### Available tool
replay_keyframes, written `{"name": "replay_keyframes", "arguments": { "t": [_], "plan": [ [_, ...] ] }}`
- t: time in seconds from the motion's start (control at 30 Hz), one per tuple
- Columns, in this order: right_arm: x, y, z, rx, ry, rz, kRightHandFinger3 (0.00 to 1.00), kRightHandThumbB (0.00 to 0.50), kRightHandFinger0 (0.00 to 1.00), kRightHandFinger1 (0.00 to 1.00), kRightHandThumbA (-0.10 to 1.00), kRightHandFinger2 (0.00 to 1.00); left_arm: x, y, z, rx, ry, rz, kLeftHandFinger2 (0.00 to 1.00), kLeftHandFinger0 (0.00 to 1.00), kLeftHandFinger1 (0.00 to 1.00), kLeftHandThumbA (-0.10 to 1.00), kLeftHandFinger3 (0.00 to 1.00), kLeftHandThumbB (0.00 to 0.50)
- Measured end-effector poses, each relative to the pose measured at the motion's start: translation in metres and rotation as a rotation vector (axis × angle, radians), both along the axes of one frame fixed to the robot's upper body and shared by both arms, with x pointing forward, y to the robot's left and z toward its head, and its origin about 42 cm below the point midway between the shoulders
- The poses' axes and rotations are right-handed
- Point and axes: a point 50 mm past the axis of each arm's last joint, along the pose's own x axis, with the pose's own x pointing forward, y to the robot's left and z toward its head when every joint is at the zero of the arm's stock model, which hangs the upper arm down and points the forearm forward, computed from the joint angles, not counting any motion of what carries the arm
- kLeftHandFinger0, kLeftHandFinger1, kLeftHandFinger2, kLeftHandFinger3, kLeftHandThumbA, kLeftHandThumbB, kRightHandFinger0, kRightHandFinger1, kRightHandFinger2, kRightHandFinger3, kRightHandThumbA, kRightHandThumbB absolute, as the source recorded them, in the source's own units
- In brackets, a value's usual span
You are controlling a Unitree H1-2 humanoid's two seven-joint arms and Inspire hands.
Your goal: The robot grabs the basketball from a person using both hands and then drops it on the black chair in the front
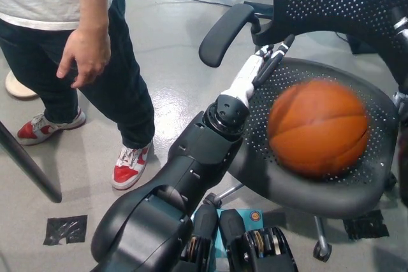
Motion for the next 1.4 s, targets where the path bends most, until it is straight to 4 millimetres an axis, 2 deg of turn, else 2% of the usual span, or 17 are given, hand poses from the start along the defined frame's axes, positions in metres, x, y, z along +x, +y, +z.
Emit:
{"name": "replay_keyframes", "arguments": {
  "t": [0.07, 0.2, 0.27, 0.3, 0.4, 0.47, 0.57, 0.6, 0.63, 0.8, 0.87, 0.93, 1.0, 1.13, 1.27, 1.33, 1.4],
  "plan": [
    [-0.004, -0.011, 0.014, -0.020, -0.040, -0.020, 1.00, 0.315, 1.00, 1.00, 1.00, 1.00, 0.003, 0.006, 0.002, 0.003, -0.012, 0.005, 1.00, 1.00, 1.00, 1.00, 1.00, 0.296],
    [-0.011, -0.029, 0.038, -0.067, -0.106, -0.049, 1.00, 0.350, 1.00, 1.00, 1.00, 1.00, 0.010, 0.020, 0.005, 0.004, -0.022, 0.017, 1.00, 1.00, 1.00, 1.00, 1.00, 0.317],
    [-0.016, -0.035, 0.051, -0.096, -0.142, -0.059, 1.00, 0.333, 1.00, 1.00, 1.00, 1.00, 0.013, 0.029, 0.008, 0.001, -0.029, 0.027, 1.00, 1.00, 1.00, 1.00, 1.00, 0.322],
    [-0.018, -0.035, 0.057, -0.108, -0.159, -0.061, 1.00, 0.294, 1.00, 1.00, 1.00, 1.00, 0.015, 0.032, 0.009, 0.001, -0.032, 0.028, 1.00, 1.00, 1.00, 1.00, 1.00, 0.330],
    [-0.030, -0.030, 0.084, -0.166, -0.247, -0.058, 1.00, 0.255, 1.00, 1.00, 1.00, 1.00, 0.020, 0.042, 0.018, -0.015, -0.059, 0.031, 1.00, 1.00, 1.00, 1.00, 1.00, 0.331],
    [-0.042, -0.021, 0.103, -0.205, -0.317, -0.046, 1.00, 0.270, 1.00, 1.00, 1.00, 1.00, 0.023, 0.047, 0.028, -0.034, -0.091, 0.027, 1.00, 1.00, 1.00, 1.00, 1.00, 0.329],
    [-0.059, -0.008, 0.116, -0.252, -0.381, -0.024, 1.00, 0.250, 1.00, 1.00, 1.00, 1.00, 0.023, 0.053, 0.041, -0.084, -0.150, 0.008, 1.00, 1.00, 1.00, 1.00, 1.00, 0.320],
    [-0.063, -0.006, 0.116, -0.262, -0.388, -0.020, 1.00, 0.241, 1.00, 1.00, 1.00, 1.00, 0.021, 0.055, 0.043, -0.101, -0.169, 0.001, 1.00, 1.00, 1.00, 1.00, 1.00, 0.295],
    [-0.069, -0.001, 0.115, -0.274, -0.397, -0.011, 1.00, 0.261, 1.00, 1.00, 1.00, 1.00, 0.017, 0.058, 0.042, -0.118, -0.189, -0.005, 1.00, 1.00, 1.00, 1.00, 1.00, 0.272],
    [-0.087, 0.010, 0.087, -0.288, -0.360, 0.019, 1.00, 0.301, 1.00, 1.00, 1.00, 1.00, -0.006, 0.069, 0.029, -0.168, -0.247, -0.029, 1.00, 1.00, 1.00, 1.00, 1.00, 0.271],
    [-0.095, 0.013, 0.072, -0.291, -0.332, 0.032, 1.00, 0.283, 1.00, 1.00, 1.00, 1.00, -0.020, 0.076, 0.017, -0.185, -0.257, -0.031, 1.00, 1.00, 1.00, 1.00, 1.00, 0.268],
    [-0.102, 0.016, 0.057, -0.296, -0.299, 0.046, 1.00, 0.290, 1.00, 1.00, 1.00, 1.00, -0.032, 0.084, 0.007, -0.199, -0.265, -0.031, 1.00, 1.00, 1.00, 1.00, 1.00, 0.228],
    [-0.111, 0.021, 0.041, -0.301, -0.265, 0.066, 1.00, 0.243, 1.00, 1.00, 1.00, 1.00, -0.048, 0.095, -0.005, -0.212, -0.271, -0.025, 1.00, 1.00, 1.00, 1.00, 1.00, 0.198],
    [-0.132, 0.031, 0.005, -0.305, -0.183, 0.109, 1.00, 0.206, 1.00, 1.00, 1.00, 1.00, -0.082, 0.123, -0.027, -0.226, -0.284, -0.001, 1.00, 1.00, 1.00, 1.00, 1.00, 0.260],
    [-0.156, 0.043, -0.033, -0.305, -0.088, 0.154, 1.00, 0.184, 1.00, 1.00, 1.00, 1.00, -0.124, 0.158, -0.050, -0.222, -0.289, 0.033, 1.00, 1.00, 1.00, 1.00, 1.00, 0.209],
    [-0.168, 0.050, -0.051, -0.304, -0.039, 0.181, 1.00, 0.189, 1.00, 1.00, 1.00, 1.00, -0.147, 0.176, -0.059, -0.214, -0.290, 0.050, 1.00, 1.00, 1.00, 1.00, 1.00, 0.205],
    [-0.181, 0.058, -0.069, -0.306, 0.012, 0.212, 1.00, 0.160, 1.00, 1.00, 1.00, 1.00, -0.173, 0.194, -0.067, -0.206, -0.292, 0.069, 1.00, 1.00, 1.00, 1.00, 1.00, 0.222]
  ]
}}
